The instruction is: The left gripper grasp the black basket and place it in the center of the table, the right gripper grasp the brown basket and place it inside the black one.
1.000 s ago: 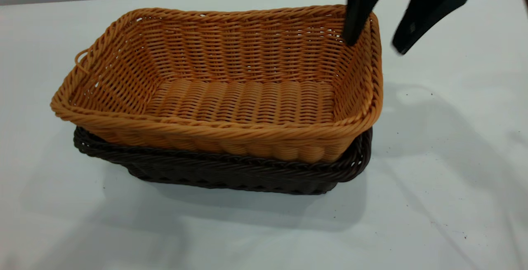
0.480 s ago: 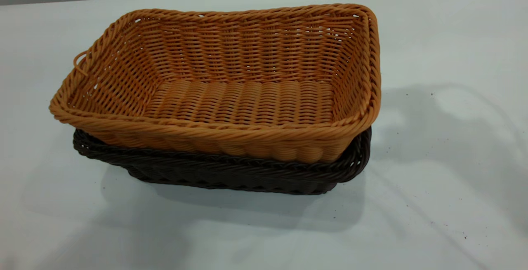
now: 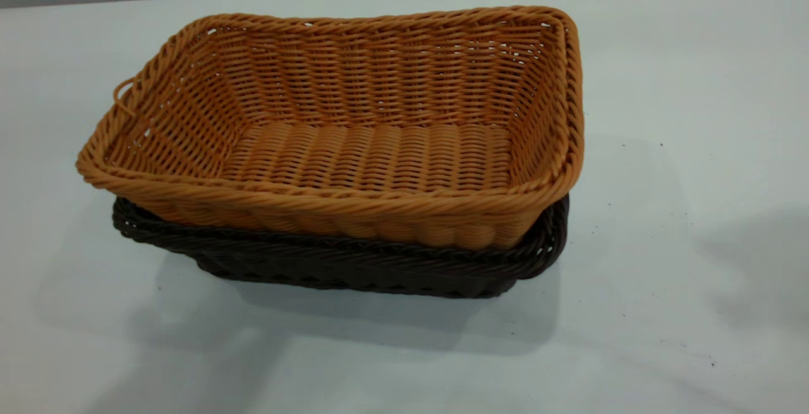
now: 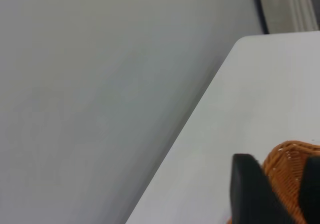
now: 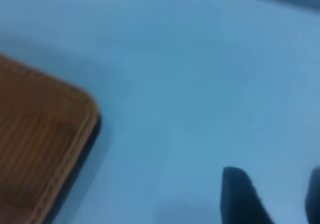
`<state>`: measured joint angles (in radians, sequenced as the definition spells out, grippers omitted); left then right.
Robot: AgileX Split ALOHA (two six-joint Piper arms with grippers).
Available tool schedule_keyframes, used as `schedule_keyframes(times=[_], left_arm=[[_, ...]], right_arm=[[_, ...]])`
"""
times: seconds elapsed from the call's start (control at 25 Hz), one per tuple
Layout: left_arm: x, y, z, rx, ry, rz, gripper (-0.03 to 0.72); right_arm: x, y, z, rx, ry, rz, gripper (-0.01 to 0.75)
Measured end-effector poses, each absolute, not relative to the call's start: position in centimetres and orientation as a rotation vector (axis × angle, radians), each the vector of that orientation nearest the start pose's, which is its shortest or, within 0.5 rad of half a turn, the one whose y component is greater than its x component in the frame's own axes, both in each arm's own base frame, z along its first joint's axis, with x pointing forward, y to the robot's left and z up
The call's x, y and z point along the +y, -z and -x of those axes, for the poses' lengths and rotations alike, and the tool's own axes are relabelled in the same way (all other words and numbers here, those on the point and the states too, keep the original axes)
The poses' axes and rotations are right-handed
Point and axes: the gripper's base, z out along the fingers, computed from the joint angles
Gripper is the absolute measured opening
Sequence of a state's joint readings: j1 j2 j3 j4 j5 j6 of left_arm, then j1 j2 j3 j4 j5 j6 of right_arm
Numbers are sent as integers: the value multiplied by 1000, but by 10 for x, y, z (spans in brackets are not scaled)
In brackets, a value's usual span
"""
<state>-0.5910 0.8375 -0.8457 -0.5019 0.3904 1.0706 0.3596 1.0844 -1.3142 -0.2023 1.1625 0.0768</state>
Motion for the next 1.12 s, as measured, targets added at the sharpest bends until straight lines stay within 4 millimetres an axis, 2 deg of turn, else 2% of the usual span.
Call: schedule_keyframes(times=[0.2, 0.32, 0.6, 0.92, 1.12], left_arm=[[-96, -387, -112, 1446, 164, -1147, 65], [-85, -385, -100, 1512, 153, -1152, 14], [-55, -381, -73, 1664, 89, -1091, 1], [-32, -376, -39, 1735, 137, -1038, 0], [-27, -373, -31, 1785, 180, -1000, 0]], right_arm=[[29, -451, -142, 2203, 89, 280, 155], [17, -464, -115, 2105, 91, 243, 99], [-4, -475, -65, 1993, 82, 184, 13], [-17, -475, -30, 1937, 73, 184, 6], [-25, -475, 0, 1857, 7, 175, 6]])
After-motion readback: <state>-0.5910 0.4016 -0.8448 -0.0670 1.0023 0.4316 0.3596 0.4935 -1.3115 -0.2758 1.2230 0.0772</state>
